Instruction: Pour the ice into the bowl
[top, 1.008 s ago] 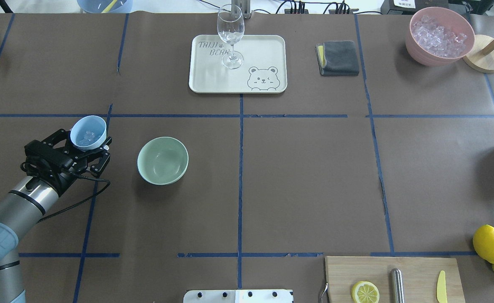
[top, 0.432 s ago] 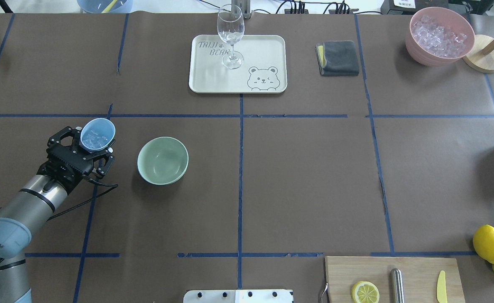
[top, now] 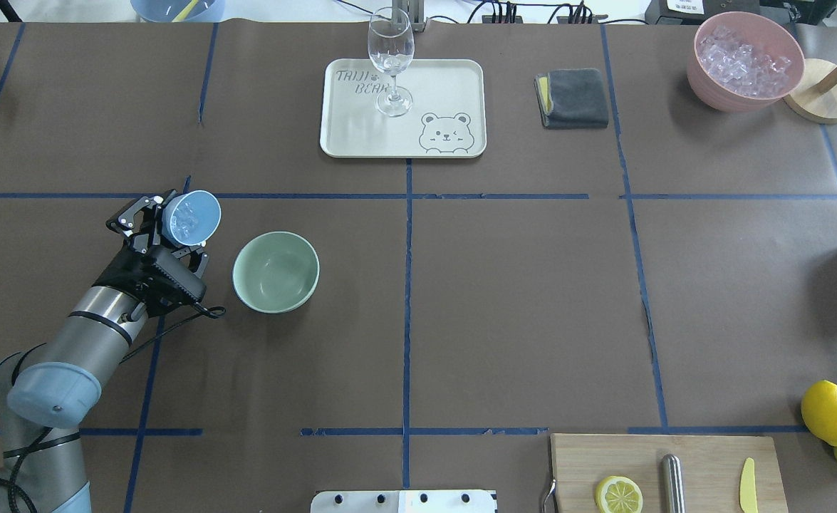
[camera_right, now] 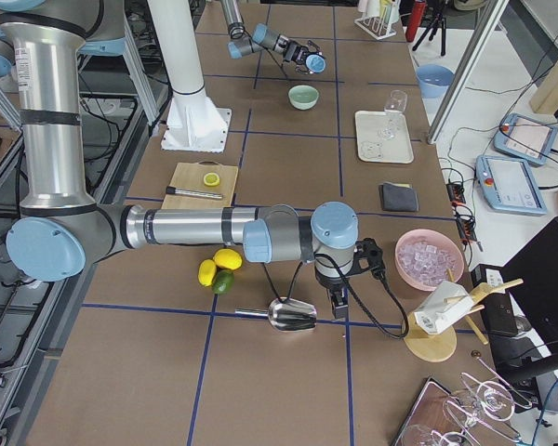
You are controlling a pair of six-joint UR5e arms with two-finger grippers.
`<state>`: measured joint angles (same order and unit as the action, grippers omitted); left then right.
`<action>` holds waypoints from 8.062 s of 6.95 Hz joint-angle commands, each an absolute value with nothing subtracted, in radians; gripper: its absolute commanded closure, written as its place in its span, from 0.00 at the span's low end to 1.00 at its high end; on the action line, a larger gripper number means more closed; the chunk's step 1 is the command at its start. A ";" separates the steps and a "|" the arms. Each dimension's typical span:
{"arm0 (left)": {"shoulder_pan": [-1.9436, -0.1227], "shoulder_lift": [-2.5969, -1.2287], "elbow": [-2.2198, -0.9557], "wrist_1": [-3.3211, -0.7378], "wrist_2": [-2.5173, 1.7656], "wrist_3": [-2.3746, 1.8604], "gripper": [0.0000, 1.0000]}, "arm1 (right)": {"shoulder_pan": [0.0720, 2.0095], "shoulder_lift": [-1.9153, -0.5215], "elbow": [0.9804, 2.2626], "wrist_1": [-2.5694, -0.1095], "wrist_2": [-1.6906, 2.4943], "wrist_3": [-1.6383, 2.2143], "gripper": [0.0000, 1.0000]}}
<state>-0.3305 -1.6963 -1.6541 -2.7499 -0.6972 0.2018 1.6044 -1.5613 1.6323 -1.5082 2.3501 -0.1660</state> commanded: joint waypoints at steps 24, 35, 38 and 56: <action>-0.200 -1.776 -1.641 -3.207 -0.626 0.032 1.00 | 1.629 -1.575 1.631 -1.508 2.356 -0.169 0.00; -0.266 -1.371 -1.712 -3.149 -0.706 -1.052 1.00 | 1.629 -1.577 1.635 -1.506 2.356 -0.169 0.00; -0.388 -1.312 -1.554 -3.145 -0.707 -1.094 1.00 | 1.631 -1.577 1.640 -1.506 2.356 -0.169 0.00; -0.385 -1.375 -1.455 -3.119 -0.760 -1.039 0.00 | 1.632 -1.549 1.637 -1.506 2.350 -0.164 0.00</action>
